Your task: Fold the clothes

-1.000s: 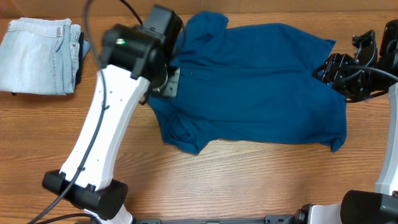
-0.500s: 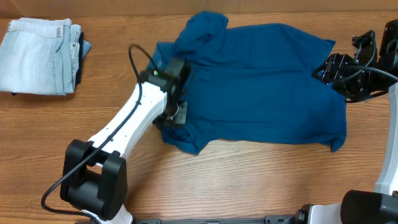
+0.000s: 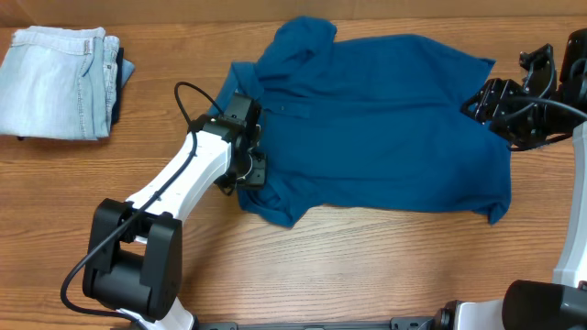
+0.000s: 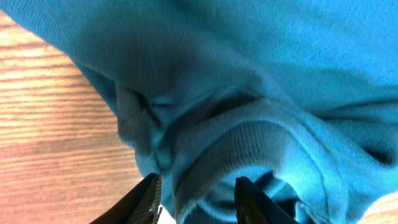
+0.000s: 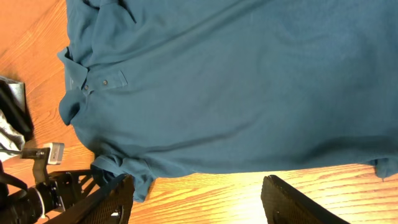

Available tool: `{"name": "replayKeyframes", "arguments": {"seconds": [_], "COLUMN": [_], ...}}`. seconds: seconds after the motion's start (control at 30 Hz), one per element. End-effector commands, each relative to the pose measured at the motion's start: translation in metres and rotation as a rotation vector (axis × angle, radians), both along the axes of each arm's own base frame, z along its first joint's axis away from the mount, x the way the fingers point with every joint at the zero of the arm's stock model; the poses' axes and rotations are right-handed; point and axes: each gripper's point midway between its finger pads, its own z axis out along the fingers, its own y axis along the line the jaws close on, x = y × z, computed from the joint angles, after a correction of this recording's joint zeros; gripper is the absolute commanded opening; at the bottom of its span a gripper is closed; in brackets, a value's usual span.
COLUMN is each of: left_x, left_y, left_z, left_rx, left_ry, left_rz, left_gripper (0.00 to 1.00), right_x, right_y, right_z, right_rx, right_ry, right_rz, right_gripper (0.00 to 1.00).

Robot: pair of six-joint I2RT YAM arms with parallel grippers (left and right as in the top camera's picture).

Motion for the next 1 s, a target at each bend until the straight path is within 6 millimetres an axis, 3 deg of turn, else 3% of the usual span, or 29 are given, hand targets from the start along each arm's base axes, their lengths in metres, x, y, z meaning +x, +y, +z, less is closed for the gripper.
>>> {"name": "replayKeyframes", "arguments": {"seconds": [0.0, 0.13, 0.27, 0.4, 0.47, 0.67, 0.97], "left_x": [-0.012, -0.019, -0.032, -0.046, -0.056, -0.075, -0.107], "left_y": [0.001, 0.004, 0.003, 0.000, -0.009, -0.001, 0.006], "left_z": [-0.002, -0.002, 0.000, 0.013, 0.035, 0.076, 0.081], "left_rx": [-0.004, 0.005, -0.008, -0.045, -0.110, -0.120, -0.088], "left_ry": [0.019, 0.048, 0.100, 0.133, 0.149, 0.103, 0.212], "left_rz": [-0.014, -0.007, -0.008, -0.013, -0.037, -0.046, -0.048], "left_gripper": [0.35, 0.24, 0.04, 0.04, 0.04, 0.04, 0.04], "right_x": [0.000, 0.000, 0.000, 0.000, 0.001, 0.002, 0.004], "right_y": [0.002, 0.002, 0.002, 0.002, 0.002, 0.001, 0.001], "right_z": [0.012, 0.012, 0.012, 0.012, 0.012, 0.013, 0.014], "right_rx": [-0.007, -0.007, -0.007, -0.008, -0.008, -0.010, -0.012], "right_ry": [-0.041, -0.041, -0.041, -0.042, -0.043, -0.051, -0.060], "right_rz": [0.009, 0.009, 0.009, 0.009, 0.009, 0.009, 0.009], "right_gripper": [0.70, 0.70, 0.70, 0.70, 0.70, 0.70, 0.70]}}
